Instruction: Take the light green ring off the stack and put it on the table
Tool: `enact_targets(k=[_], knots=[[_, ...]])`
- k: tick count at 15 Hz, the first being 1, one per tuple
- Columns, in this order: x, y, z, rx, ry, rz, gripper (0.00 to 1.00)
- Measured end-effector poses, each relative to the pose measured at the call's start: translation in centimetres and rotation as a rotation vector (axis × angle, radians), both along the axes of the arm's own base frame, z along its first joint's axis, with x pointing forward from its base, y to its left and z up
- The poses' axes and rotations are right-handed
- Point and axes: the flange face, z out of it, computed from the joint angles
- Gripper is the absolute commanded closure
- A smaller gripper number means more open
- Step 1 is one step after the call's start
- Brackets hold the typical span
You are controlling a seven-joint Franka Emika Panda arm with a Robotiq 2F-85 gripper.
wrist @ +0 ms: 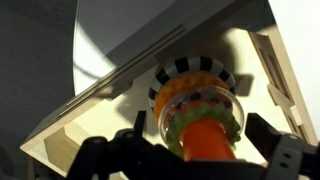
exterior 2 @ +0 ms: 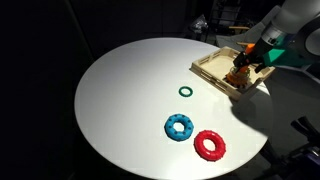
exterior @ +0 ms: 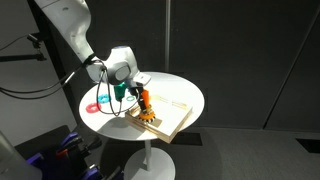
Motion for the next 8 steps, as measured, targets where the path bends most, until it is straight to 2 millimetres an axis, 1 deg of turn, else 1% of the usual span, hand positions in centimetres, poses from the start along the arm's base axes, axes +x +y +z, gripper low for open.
enact_targets(k=[4, 8], knots=[[0.37, 1.13, -0.39, 0.013, -0.013, -0.001, 0.00], [0.87, 1.14, -0.38, 0.012, -0.025, -0.005, 0.00]])
